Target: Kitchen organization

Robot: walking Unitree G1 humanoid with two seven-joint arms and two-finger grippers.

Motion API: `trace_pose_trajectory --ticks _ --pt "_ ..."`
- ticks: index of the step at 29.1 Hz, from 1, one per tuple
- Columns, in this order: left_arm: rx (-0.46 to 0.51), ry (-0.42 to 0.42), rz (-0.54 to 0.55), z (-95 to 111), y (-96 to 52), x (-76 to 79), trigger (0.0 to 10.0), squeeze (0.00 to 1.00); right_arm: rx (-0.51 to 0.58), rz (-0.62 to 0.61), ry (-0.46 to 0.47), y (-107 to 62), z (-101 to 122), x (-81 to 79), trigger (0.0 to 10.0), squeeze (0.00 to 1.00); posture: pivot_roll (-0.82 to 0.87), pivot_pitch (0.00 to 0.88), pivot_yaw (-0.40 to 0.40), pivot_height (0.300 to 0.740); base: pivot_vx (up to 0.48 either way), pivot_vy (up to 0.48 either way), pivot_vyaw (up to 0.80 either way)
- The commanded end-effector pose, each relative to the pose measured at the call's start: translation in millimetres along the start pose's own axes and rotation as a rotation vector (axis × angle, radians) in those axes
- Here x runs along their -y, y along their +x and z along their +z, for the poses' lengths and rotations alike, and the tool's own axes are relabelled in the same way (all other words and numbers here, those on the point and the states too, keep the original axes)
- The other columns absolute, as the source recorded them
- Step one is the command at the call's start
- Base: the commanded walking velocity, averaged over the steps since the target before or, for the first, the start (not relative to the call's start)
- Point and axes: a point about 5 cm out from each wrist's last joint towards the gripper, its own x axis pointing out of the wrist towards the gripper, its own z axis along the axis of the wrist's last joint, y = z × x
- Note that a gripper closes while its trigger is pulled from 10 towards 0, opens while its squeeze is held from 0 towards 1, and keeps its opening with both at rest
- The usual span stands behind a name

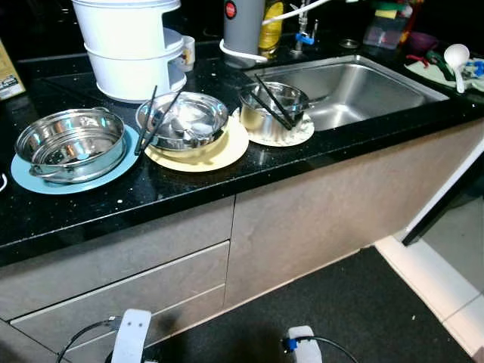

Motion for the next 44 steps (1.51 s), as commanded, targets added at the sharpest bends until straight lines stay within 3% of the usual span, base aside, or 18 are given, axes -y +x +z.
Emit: trace_pose_trajectory --ticks 1,5,13,15,16,18,20,21,23,29,33,35,37,38,39,40,43,44 --pt "-0.008 -0.010 -0.005 -4 -2.1 2.5 10.0 0.00 -0.030 -0.012 0.003 -2.6 -8 4.3 10.0 0.00 -0.03 0.154 -0.055 0.740 0.000 0.000 0.00" --pt "0.025 0.006 -0.012 1 -4.0 2.4 10.0 0.00 -0.027 -0.013 0.003 -2.5 -7 4.7 10.0 0.00 -0.04 0.155 -0.054 0.740 0.000 0.000 0.00" --pt "0.366 -0.058 0.091 56 -24.4 -26.0 10.0 0.00 -0.023 -0.012 -0.002 -2.6 -6 5.9 10.0 0.00 -0.03 0.154 -0.057 0.740 0.000 0.000 0.00" --pt "0.384 -0.055 0.095 59 -26.1 -27.1 10.0 0.00 -0.022 -0.011 -0.002 -2.6 -6 5.7 10.0 0.00 -0.03 0.154 -0.057 0.740 0.000 0.000 0.00" --pt "0.493 -0.004 0.102 75 -37.6 -32.1 10.0 0.00 -0.023 -0.008 -0.007 -2.4 -6 5.3 10.0 0.00 -0.03 0.153 -0.054 0.740 0.000 0.000 0.00" --pt "0.555 0.027 0.107 84 -44.3 -34.6 10.0 0.00 -0.023 -0.007 -0.010 -2.3 -6 5.0 10.0 0.00 -0.03 0.154 -0.051 0.740 0.000 0.000 0.00" --pt "0.748 0.077 0.210 112 -72.6 -51.6 10.0 0.10 -0.020 -0.008 -0.010 -2.3 -5 5.5 10.0 0.00 -0.04 0.154 -0.050 0.740 0.000 0.000 0.00" --pt "0.748 0.077 0.210 112 -72.6 -51.6 10.0 0.10 -0.020 -0.008 -0.010 -2.3 -5 5.5 10.0 0.00 -0.04 0.154 -0.050 0.740 0.000 0.000 0.00" --pt "0.837 0.093 0.210 129 -100.1 -58.1 10.0 0.08 -0.022 -0.009 -0.010 -2.9 -6 6.7 10.0 0.00 -0.03 0.156 -0.051 0.740 0.000 0.000 0.00" --pt "0.904 0.128 0.180 139 -122.1 -60.2 10.0 0.01 -0.029 -0.003 -0.014 -3.1 -8 5.9 10.0 0.00 -0.02 0.159 -0.057 0.740 0.000 0.000 0.00" --pt "0.978 0.132 0.200 156 -137.8 -66.9 10.0 0.00 -0.029 0.000 -0.017 -2.8 -7 5.5 10.0 0.00 -0.02 0.160 -0.058 0.740 0.000 0.000 0.00" --pt "0.978 0.132 0.200 156 -137.8 -66.9 10.0 0.00 -0.029 0.000 -0.017 -2.8 -7 5.5 10.0 0.00 -0.02 0.160 -0.058 0.740 0.000 0.000 0.00" --pt "1.059 0.151 0.236 182 -148.0 -72.9 10.0 0.00 -0.029 0.002 -0.018 -2.5 -6 5.3 10.0 0.00 -0.01 0.159 -0.060 0.740 0.000 0.000 0.00" --pt "1.142 0.167 0.258 211 -157.0 -77.6 10.0 0.00 -0.029 0.003 -0.019 -2.6 -7 5.3 10.0 0.00 -0.01 0.159 -0.060 0.740 0.000 0.000 0.00" --pt "1.142 0.167 0.258 211 -157.0 -77.6 10.0 0.00 -0.029 0.003 -0.019 -2.6 -7 5.3 10.0 0.00 -0.01 0.159 -0.060 0.740 0.000 0.000 0.00" --pt "1.210 0.195 0.235 236 -162.4 -78.9 10.0 0.00 -0.032 0.004 -0.020 -2.8 -7 5.7 10.0 0.00 0.00 0.158 -0.068 0.740 0.000 0.000 0.00" --pt "1.244 0.247 0.191 255 -165.6 -79.0 10.0 0.00 -0.036 0.004 -0.022 -3.0 -8 5.7 10.0 0.00 0.00 0.158 -0.068 0.740 0.000 0.000 0.00" --pt "1.258 0.302 0.149 269 -167.7 -80.6 10.0 0.00 -0.037 0.004 -0.020 -3.1 -8 5.7 10.0 0.00 0.00 0.158 -0.067 0.740 0.000 0.000 0.00"
